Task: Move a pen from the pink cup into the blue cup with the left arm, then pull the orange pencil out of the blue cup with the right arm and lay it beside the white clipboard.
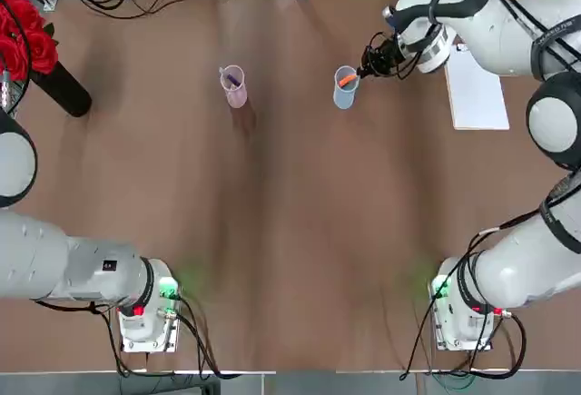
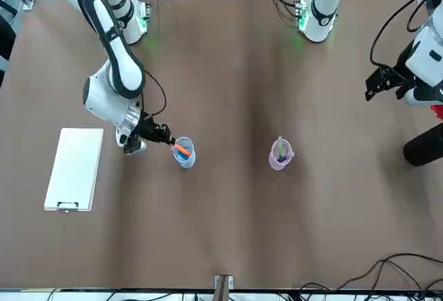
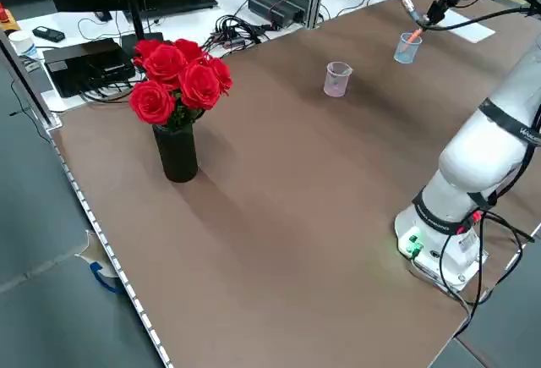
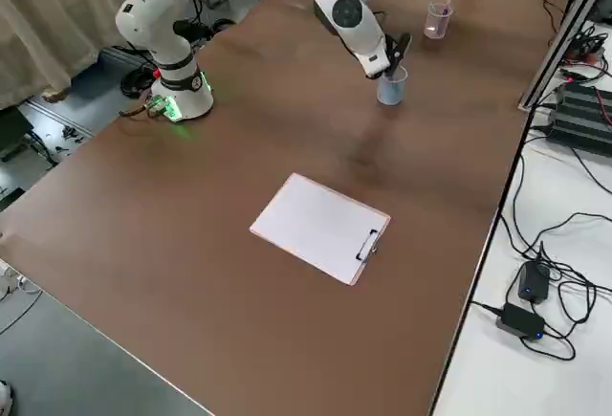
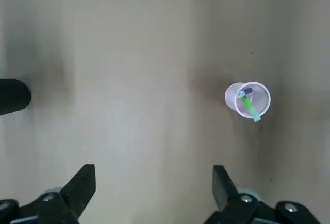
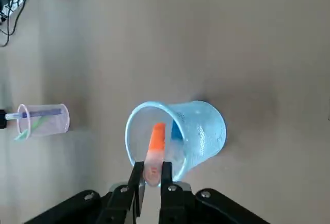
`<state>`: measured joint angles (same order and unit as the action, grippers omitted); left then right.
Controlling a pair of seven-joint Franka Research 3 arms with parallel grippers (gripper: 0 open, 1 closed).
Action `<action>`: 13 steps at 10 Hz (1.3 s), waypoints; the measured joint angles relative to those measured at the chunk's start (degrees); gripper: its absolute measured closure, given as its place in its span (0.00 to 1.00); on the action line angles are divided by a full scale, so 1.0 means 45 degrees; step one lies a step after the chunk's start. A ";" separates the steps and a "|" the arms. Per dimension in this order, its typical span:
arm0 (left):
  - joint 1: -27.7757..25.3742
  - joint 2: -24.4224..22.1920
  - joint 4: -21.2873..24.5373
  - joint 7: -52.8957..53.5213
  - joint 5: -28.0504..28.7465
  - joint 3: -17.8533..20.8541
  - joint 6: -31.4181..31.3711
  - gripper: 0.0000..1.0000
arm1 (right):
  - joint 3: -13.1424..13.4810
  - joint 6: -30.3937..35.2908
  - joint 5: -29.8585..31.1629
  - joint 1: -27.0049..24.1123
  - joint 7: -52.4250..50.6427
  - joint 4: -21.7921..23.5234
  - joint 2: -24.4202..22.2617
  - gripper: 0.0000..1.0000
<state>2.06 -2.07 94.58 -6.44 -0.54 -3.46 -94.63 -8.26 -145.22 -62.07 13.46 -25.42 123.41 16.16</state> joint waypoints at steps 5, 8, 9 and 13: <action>0.0001 0.0000 -0.0002 -0.0005 0.0000 -0.0001 0.0000 0.00 | 0.0577 0.1443 0.0233 -0.0040 -0.0007 -0.0081 -0.0798 0.83; 0.0001 0.0000 -0.0005 -0.0007 0.0000 -0.0003 0.0000 0.00 | 0.1809 0.4137 0.3454 -0.0087 0.1694 -0.0908 -0.1631 0.83; 0.0001 0.0001 -0.0005 -0.0007 0.0000 -0.0002 0.0000 0.00 | 0.2319 0.5503 0.4740 -0.0097 0.2441 -0.1594 -0.1856 0.83; -0.0002 0.0001 -0.0010 -0.0008 0.0000 0.0002 0.0000 0.00 | 0.4387 0.9944 0.8648 -0.0199 0.2748 -0.3770 -0.1942 0.83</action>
<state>2.05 -2.06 94.53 -6.48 -0.54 -3.45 -94.63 11.48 -100.47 -23.15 12.57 -13.05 106.44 7.42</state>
